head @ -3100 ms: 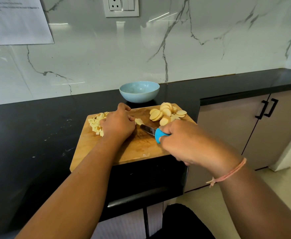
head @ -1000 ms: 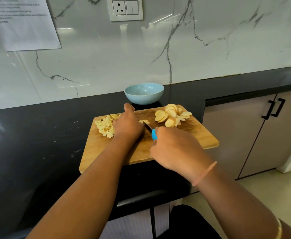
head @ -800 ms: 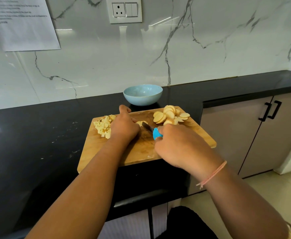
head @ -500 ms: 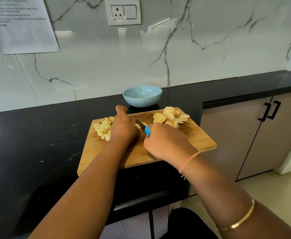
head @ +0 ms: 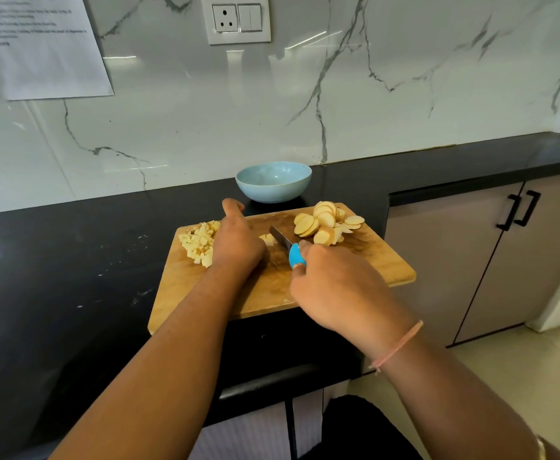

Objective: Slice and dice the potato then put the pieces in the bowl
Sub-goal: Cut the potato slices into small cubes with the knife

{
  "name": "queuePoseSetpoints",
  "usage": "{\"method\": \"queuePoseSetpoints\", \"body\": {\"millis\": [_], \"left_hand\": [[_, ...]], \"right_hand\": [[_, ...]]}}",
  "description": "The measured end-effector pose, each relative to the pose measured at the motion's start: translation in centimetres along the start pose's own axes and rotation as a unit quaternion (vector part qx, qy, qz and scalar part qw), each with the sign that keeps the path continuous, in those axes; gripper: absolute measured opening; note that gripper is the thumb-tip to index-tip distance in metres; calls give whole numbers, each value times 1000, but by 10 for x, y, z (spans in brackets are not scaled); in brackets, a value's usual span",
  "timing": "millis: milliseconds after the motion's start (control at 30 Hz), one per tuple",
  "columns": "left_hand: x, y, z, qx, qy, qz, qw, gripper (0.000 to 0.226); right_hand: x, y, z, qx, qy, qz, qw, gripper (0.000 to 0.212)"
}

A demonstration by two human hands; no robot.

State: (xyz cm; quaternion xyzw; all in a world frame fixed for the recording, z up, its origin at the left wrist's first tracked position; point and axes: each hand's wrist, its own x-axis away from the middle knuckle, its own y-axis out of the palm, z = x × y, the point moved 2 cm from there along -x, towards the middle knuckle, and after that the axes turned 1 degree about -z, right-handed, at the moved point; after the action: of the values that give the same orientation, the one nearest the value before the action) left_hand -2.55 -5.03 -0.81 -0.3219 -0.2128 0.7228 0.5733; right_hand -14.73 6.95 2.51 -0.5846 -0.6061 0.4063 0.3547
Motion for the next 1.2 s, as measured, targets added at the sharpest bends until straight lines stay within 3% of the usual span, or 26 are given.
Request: {"method": "queuePoseSetpoints", "body": {"millis": [200,433,600,700,933,1067,1200], "left_hand": [[-2,1,-1,11,3,23,1000,50],[-2,3,-1,7,3,21,1000,55],[-3,2,-1,-13,17,25,999,59],[-4,1,-2,-34,27,37,998,59],[-8,1,-1,-119,65,42,990,18],[-7,3,0,-184,125,72,972,21],[-5,10,6,-228,166,0,959,29]], "right_hand": [[-26,13,-12,-24,6,-29,999,41],[-16,4,-6,11,-15,-45,999,34],[-4,-8,13,-2,-15,-42,999,41],[-14,-13,30,-62,-8,24,998,34],[-54,-11,61,-150,17,202,968,38],[-62,-2,69,-190,17,252,949,33],[-65,7,78,-226,33,261,938,30]]}}
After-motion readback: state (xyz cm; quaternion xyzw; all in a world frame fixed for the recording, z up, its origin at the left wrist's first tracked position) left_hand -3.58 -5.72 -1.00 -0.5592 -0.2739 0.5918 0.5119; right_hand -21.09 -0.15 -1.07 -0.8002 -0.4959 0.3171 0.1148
